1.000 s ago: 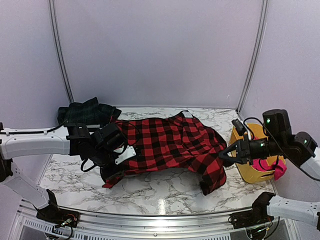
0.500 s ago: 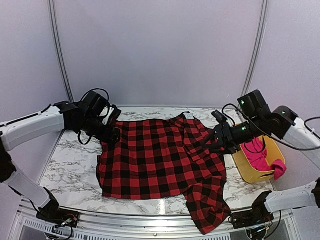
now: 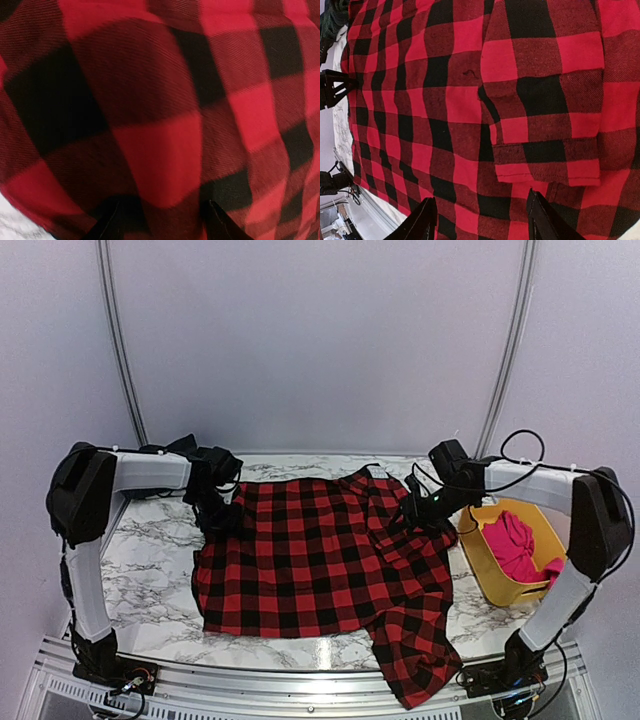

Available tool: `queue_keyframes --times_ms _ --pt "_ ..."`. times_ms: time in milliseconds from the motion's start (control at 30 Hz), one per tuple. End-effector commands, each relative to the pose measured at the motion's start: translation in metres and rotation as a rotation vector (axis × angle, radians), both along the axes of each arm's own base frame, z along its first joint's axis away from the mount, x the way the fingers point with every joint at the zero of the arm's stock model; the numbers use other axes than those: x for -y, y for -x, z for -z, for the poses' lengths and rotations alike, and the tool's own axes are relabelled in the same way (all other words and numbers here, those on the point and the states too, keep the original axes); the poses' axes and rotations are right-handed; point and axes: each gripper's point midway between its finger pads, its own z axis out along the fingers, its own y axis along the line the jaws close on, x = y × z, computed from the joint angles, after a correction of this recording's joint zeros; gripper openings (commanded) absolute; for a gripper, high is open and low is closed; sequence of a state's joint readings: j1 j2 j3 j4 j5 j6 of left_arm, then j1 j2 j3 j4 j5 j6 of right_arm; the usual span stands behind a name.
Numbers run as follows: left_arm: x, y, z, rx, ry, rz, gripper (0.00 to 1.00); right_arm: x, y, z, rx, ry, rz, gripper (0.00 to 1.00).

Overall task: Fold and stack the mixed laundry pile
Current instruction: Adjust the flattened T-shirt at the center of the board.

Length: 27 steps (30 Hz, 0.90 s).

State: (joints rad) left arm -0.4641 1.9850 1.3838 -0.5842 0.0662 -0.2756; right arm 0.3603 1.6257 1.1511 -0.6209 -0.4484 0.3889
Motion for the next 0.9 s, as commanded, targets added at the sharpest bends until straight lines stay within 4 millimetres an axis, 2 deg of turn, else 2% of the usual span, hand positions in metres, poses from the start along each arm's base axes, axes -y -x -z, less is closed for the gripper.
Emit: queue_keyframes --times_ms 0,67,133,233,333,400,500,667,867 --pt "-0.018 -0.023 0.024 -0.055 -0.031 -0.034 0.54 -0.006 -0.037 0.013 0.082 0.011 -0.014 0.56" --pt "-0.032 -0.038 0.034 -0.066 -0.08 -0.048 0.53 -0.009 -0.043 0.028 0.057 0.017 -0.022 0.56" --pt "-0.05 -0.054 0.039 -0.056 -0.149 -0.069 0.53 -0.014 -0.05 0.032 0.048 0.009 -0.034 0.55" --pt "-0.055 -0.071 0.03 -0.036 -0.157 -0.066 0.53 -0.015 -0.059 0.012 0.081 0.022 -0.041 0.54" --pt "-0.049 -0.073 0.016 -0.014 -0.122 -0.055 0.55 -0.002 -0.059 -0.007 0.12 0.086 -0.025 0.55" --pt "-0.047 -0.071 0.011 -0.012 -0.108 -0.053 0.56 0.008 -0.054 -0.008 0.123 0.136 -0.014 0.56" --pt "-0.047 -0.069 0.007 -0.007 -0.105 -0.051 0.57 0.02 -0.049 0.006 0.108 0.201 -0.007 0.57" --pt "-0.047 -0.07 0.004 0.002 -0.105 -0.041 0.59 0.014 -0.048 0.027 0.062 0.182 -0.023 0.53" --pt "-0.039 -0.07 0.001 -0.002 -0.068 -0.028 0.6 0.018 -0.048 0.049 0.031 0.227 -0.034 0.55"
